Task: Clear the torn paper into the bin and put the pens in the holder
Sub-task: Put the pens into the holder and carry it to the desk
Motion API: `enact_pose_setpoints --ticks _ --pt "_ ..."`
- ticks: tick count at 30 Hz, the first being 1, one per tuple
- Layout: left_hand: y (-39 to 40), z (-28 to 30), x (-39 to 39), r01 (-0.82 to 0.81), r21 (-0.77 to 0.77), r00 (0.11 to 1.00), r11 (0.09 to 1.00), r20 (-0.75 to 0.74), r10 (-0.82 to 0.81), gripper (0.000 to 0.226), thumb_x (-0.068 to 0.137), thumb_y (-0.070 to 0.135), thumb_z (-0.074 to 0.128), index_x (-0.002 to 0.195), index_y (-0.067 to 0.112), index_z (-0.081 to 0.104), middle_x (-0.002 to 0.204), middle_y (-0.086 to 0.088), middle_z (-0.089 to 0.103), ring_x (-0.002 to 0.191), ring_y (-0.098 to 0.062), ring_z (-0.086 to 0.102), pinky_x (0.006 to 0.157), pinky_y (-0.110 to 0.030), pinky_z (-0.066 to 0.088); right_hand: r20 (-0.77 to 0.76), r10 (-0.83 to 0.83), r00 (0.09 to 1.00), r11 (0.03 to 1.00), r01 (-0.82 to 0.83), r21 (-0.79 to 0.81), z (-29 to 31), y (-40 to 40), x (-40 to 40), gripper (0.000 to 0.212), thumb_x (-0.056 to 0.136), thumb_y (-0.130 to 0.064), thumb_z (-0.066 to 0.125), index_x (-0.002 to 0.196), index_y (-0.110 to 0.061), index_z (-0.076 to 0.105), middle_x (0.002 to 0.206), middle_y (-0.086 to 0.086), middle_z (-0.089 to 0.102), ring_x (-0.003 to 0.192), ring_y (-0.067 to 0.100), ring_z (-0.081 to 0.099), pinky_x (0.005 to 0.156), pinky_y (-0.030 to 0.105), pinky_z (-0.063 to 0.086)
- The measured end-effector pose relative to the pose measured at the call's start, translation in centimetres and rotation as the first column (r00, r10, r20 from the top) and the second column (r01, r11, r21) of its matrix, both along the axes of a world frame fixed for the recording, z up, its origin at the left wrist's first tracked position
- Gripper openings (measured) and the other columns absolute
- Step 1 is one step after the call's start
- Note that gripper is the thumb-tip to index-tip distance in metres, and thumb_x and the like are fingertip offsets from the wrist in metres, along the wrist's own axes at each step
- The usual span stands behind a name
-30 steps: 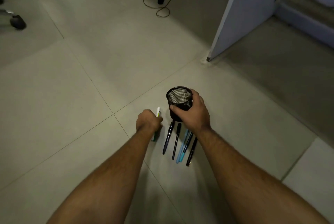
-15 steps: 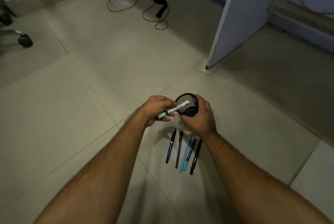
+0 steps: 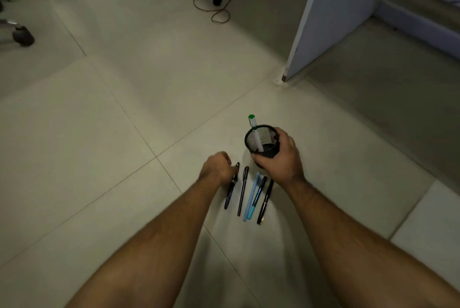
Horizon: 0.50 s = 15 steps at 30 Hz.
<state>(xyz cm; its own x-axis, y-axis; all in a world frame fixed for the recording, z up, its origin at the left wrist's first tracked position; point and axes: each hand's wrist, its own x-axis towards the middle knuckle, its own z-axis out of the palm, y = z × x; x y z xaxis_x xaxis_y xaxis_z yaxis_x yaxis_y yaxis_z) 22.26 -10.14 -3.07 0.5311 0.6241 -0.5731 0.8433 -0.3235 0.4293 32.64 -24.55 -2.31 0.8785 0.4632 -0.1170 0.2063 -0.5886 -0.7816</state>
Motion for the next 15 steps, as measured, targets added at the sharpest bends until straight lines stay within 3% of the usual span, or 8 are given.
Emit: enact_pose_setpoints --ticks 4,6,8,11,13,15 --pt "-2.2 -2.6 -1.4 0.129 0.109 0.98 0.986 -0.167 -0.11 0.036 0.08 0.036 0.069 0.107 0.014 0.063 0.11 -0.011 0.066 0.098 -0.029 0.064 0.076 -0.032 0.053 -0.002 0.023 1.0 1.0 -0.023 -0.003 -0.8 -0.5 -0.8 0.091 0.064 -0.044 0.085 0.142 -0.028 0.041 0.132 0.001 0.053 0.122 0.024 0.052 0.1 0.042 0.052" --pt "-2.5 -2.6 -1.0 0.131 0.145 0.981 0.981 -0.16 -0.107 0.031 0.08 0.034 0.069 0.103 0.013 0.065 0.104 -0.01 0.068 0.091 -0.028 0.065 0.073 -0.031 0.055 -0.009 0.035 0.999 0.999 -0.035 -0.018 -1.0 -0.6 -0.6 0.093 0.064 -0.044 0.085 0.143 -0.027 0.04 0.134 0.001 0.052 0.123 0.024 0.051 0.1 0.042 0.052" --pt "-1.9 -2.1 -0.4 0.026 0.137 0.997 0.99 -0.078 -0.016 0.028 0.08 0.034 0.071 0.098 0.013 0.066 0.095 -0.007 0.068 0.083 -0.025 0.064 0.067 -0.03 0.052 -0.018 0.022 1.0 1.0 -0.023 -0.016 -0.9 -0.5 -0.4 0.093 0.064 -0.045 0.085 0.143 -0.027 0.04 0.134 0.001 0.051 0.124 0.024 0.051 0.1 0.041 0.052" --pt "0.0 -0.4 1.2 -0.231 0.018 0.959 0.973 0.171 0.224 0.022 0.079 0.033 0.075 0.088 0.014 0.071 0.085 -0.005 0.07 0.077 -0.022 0.065 0.067 -0.028 0.05 -0.025 -0.044 0.999 0.999 0.044 0.004 -0.7 -0.4 0.0 0.091 0.064 -0.043 0.086 0.142 -0.025 0.043 0.133 0.002 0.053 0.122 0.023 0.052 0.1 0.037 0.051" --pt "1.6 1.2 2.3 -0.387 -0.179 0.841 0.904 0.333 0.426 0.019 0.079 0.028 0.075 0.086 0.01 0.072 0.084 -0.008 0.072 0.076 -0.022 0.065 0.065 -0.027 0.05 -0.015 -0.109 0.994 0.994 0.11 0.009 -0.6 -0.4 0.4 0.089 0.064 -0.039 0.087 0.14 -0.023 0.045 0.132 0.004 0.054 0.12 0.024 0.053 0.1 0.036 0.05" --pt "2.3 3.2 3.2 -0.433 -0.415 0.708 0.8 0.392 0.587 0.016 0.082 0.02 0.072 0.088 0.005 0.07 0.082 -0.009 0.071 0.071 -0.02 0.062 0.059 -0.025 0.049 -0.004 -0.162 0.987 0.987 0.162 -0.008 -0.6 -0.3 0.9 0.089 0.064 -0.037 0.088 0.141 -0.02 0.045 0.133 0.006 0.054 0.12 0.027 0.054 0.099 0.036 0.05"
